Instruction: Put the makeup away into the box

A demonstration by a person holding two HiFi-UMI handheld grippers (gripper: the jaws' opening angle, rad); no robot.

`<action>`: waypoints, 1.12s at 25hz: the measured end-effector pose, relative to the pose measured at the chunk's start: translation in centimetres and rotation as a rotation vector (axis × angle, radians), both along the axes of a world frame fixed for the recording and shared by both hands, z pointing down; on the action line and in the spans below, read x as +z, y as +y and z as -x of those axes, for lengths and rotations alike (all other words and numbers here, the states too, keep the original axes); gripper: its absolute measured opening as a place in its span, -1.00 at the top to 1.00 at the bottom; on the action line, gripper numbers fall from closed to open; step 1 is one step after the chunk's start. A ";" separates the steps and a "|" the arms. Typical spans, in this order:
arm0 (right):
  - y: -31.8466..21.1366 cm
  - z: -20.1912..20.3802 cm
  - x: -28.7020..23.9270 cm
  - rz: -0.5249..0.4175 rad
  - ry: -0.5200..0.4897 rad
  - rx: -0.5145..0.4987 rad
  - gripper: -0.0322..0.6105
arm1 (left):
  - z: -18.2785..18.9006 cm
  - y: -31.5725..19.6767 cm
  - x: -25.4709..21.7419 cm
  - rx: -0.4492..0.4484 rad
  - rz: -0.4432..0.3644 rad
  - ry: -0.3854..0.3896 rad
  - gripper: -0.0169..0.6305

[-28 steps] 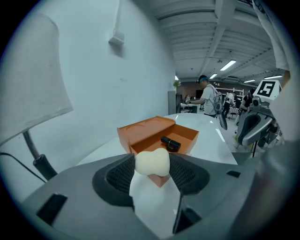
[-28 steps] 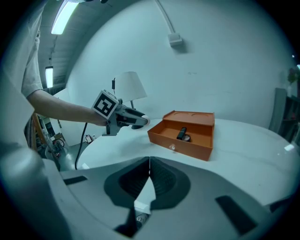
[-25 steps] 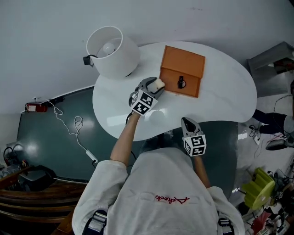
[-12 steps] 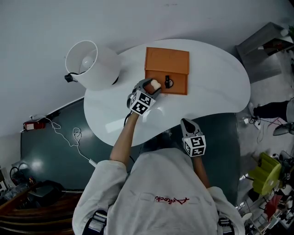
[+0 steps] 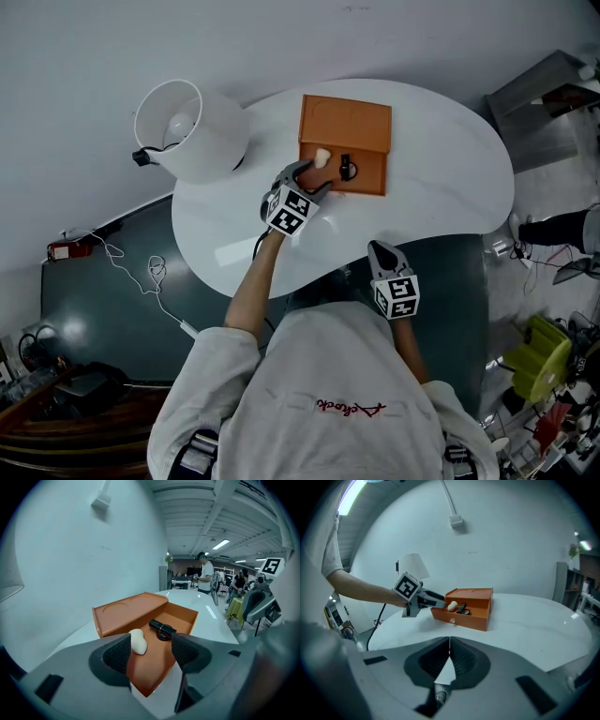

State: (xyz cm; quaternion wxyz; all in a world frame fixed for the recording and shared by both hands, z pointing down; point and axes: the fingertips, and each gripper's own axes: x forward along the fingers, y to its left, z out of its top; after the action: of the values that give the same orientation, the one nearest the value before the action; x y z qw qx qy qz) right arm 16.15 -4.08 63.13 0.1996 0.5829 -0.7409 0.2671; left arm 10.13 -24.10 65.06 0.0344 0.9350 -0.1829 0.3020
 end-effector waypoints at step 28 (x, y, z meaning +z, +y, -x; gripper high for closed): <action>0.1 0.3 -2.1 -0.082 -0.005 -0.037 0.84 | 2.5 5.7 -9.0 -0.151 0.041 0.342 0.92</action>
State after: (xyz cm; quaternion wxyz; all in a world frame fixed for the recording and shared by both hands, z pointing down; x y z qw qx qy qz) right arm 15.85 -3.94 61.03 0.1786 0.5762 -0.7623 0.2344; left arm 7.67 -18.37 56.05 0.1068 0.9554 -0.2378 0.1387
